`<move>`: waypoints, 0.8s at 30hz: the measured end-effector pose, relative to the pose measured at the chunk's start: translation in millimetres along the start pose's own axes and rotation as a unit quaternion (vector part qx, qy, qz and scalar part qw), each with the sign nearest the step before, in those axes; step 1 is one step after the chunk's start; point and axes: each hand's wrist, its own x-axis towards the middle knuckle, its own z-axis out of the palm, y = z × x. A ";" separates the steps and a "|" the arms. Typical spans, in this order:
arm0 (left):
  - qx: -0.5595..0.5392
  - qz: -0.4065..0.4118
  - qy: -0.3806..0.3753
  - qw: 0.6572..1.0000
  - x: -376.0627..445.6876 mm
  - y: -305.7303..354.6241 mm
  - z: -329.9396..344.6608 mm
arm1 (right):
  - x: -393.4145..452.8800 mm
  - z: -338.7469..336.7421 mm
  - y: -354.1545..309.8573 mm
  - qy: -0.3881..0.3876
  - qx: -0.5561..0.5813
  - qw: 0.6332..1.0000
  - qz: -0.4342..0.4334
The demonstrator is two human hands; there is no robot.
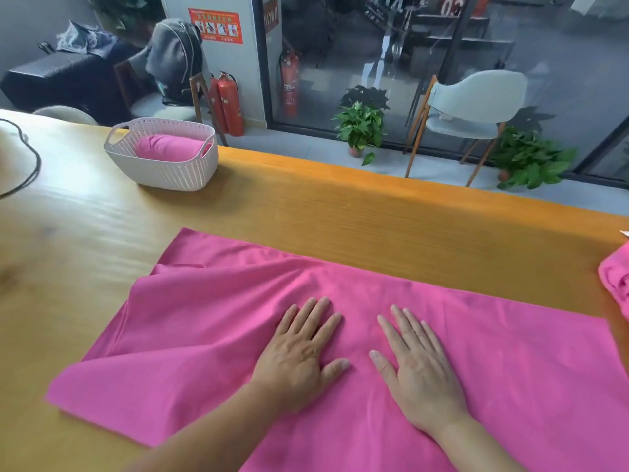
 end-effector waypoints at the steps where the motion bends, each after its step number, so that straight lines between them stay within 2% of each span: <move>1: -0.002 0.007 0.007 1.000 -3.2 -1.0 -0.8 | -3.5 -0.1 -2.9 -0.002 0.001 1.000 0.004; 12: -0.010 0.046 -0.024 0.999 -48.3 -0.6 2.2 | -56.2 5.3 -32.6 -0.003 0.008 0.999 0.037; 16: -0.094 0.059 -0.017 0.994 -59.9 -1.3 -1.2 | -70.2 6.7 -37.7 -0.011 0.013 0.999 0.045; 17: -0.140 0.054 0.007 0.989 -63.0 -7.6 -5.6 | -68.4 3.9 -42.8 -0.003 0.033 0.998 0.052; 19: -0.193 0.036 0.109 0.975 -65.7 -25.9 -14.3 | -54.6 -5.4 -57.1 0.037 0.092 0.993 0.068; 21: -0.192 -0.023 0.211 0.958 -70.0 -58.3 -24.2 | -21.1 -13.0 -85.7 0.089 0.143 0.986 0.022; 24: -0.160 -0.169 0.270 0.934 -78.8 -113.1 -42.3 | 50.3 -26.9 -153.7 0.094 0.249 0.961 -0.078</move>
